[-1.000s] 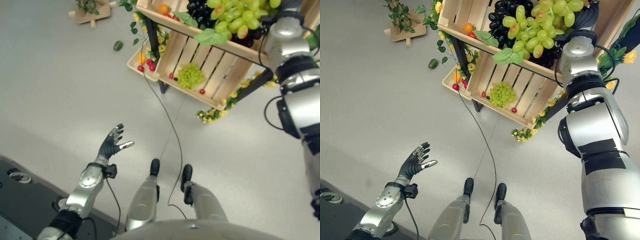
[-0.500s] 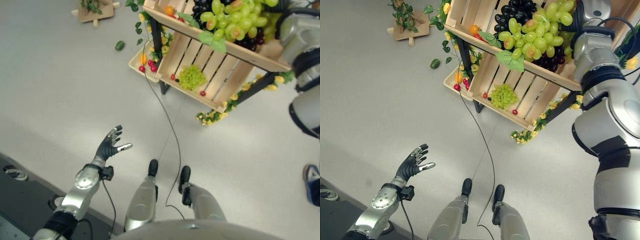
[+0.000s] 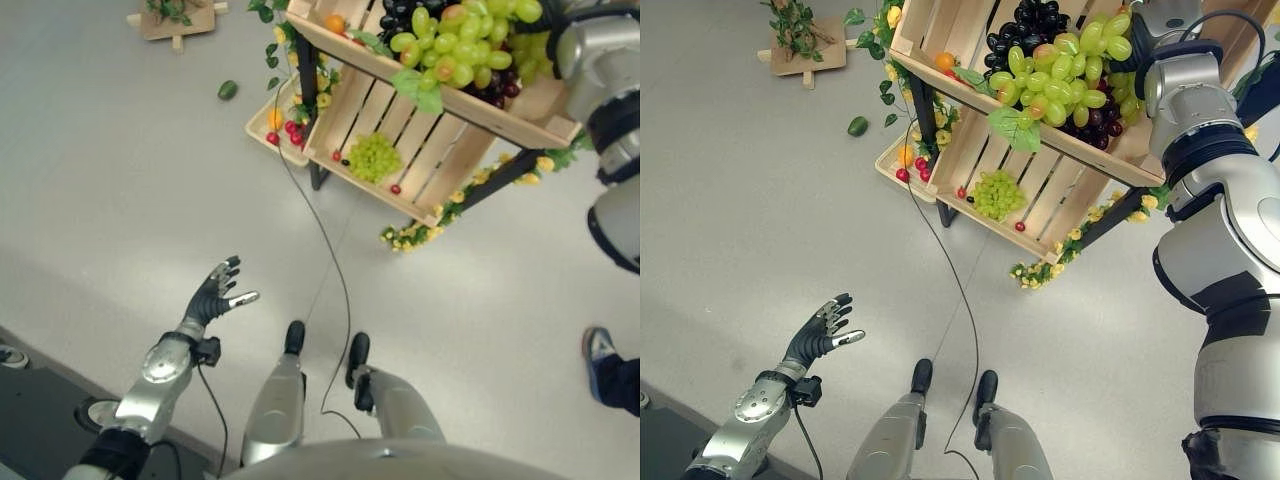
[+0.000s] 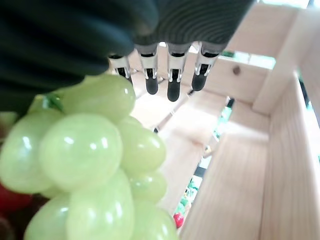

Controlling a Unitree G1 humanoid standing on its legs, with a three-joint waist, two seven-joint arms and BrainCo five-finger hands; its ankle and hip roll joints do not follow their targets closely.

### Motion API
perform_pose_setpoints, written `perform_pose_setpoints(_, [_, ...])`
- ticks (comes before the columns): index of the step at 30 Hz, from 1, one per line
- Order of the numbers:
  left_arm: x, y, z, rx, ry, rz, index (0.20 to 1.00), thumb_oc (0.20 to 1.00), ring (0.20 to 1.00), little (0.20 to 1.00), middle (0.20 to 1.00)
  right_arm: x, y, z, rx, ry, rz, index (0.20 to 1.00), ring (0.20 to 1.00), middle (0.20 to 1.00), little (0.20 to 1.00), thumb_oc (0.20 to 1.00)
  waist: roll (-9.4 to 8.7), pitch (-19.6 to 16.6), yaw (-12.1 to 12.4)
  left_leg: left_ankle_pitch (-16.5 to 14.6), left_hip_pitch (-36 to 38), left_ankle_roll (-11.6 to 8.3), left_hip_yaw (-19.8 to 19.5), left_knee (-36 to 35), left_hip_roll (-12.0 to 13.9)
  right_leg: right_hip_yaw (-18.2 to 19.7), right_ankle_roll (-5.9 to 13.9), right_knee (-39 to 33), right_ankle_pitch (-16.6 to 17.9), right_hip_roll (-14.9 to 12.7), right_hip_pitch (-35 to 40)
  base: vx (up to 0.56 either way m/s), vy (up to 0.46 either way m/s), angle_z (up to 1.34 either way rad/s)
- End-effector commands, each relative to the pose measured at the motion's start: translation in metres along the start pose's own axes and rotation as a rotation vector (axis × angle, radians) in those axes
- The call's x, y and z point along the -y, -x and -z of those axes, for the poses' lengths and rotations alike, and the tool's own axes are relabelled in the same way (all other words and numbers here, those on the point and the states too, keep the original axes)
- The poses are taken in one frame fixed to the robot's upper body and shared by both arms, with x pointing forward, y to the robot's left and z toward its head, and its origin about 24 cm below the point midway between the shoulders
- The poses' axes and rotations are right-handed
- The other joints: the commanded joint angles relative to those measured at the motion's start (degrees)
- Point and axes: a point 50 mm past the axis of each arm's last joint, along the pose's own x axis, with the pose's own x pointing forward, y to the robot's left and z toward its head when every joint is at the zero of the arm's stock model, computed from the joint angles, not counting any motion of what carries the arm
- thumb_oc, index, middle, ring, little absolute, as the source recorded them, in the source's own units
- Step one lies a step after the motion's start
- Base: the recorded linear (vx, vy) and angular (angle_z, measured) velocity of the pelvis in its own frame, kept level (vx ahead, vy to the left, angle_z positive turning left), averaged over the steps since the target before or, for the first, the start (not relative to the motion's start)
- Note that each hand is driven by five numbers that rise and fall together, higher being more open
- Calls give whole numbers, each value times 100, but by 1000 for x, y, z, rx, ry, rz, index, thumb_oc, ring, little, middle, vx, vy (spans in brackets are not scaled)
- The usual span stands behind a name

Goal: Pick up the fruits from the basket on one side to the basket on the other side

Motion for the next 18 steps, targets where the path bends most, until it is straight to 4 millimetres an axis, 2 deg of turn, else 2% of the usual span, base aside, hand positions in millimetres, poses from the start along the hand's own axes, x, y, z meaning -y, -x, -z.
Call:
perform_pose_setpoints(1, [-12,2,-29,127,-61,-15,1000,1000,1000,1000,1000,-16,3,-15,85,173,-69,1000,1000,1000,1000,1000,-221,102,82,-64,-214,99,-103,202,-170,-5,664,217,-149,-293,302,0,0,0])
perform_pose_setpoints(6, [-14,2,-29,123,-72,-17,1000,1000,1000,1000,1000,-12,3,-25,124,144,-86,1000,1000,1000,1000,1000,-230,99,82,-58,-222,105,-132,207,-180,-36,652,220,-156,-295,310,0,0,0])
perform_pose_setpoints(8, [-16,2,-27,115,-57,-29,1000,1000,1000,1000,1000,-1,2,-32,151,81,-55,1000,1000,1000,1000,1000,-240,94,53,-52,-212,105,-134,207,-185,-41,650,227,-148,-298,314,0,0,0])
perform_pose_setpoints(11, [-15,3,-27,114,-60,-20,1000,1000,1000,1000,1000,-4,4,-34,174,79,-70,1000,1000,1000,1000,1000,-244,102,40,-52,-209,102,-134,218,-186,-35,644,229,-148,-301,313,-8,2,1])
perform_pose_setpoints(15, [-15,3,-27,114,-57,-4,1000,1000,1000,1000,1000,-20,6,-36,184,53,-144,1000,1000,1000,1000,1000,-239,93,54,-69,-189,104,-123,230,-192,-47,637,226,-160,-316,338,0,0,0])
perform_pose_setpoints(16, [-14,3,-28,120,-56,4,1000,1000,1000,1000,1000,-31,8,-35,179,41,-185,1000,1000,1000,1000,1000,-227,84,68,-85,-179,108,-119,250,-200,-47,642,239,-160,-319,350,0,0,0])
perform_pose_setpoints(17, [-14,4,-28,119,-57,4,1000,1000,1000,1000,1000,-31,8,-35,180,41,-185,1000,1000,1000,1000,1000,-230,82,71,-87,-178,108,-118,253,-200,-46,642,238,-160,-319,352,4,0,4])
perform_pose_setpoints(18, [-14,4,-27,116,-60,9,1000,1000,1000,1000,1000,-40,10,-33,170,37,-217,1000,1000,1000,1000,1000,-225,74,73,-100,-169,112,-114,261,-203,-43,650,246,-160,-321,358,-1,4,3])
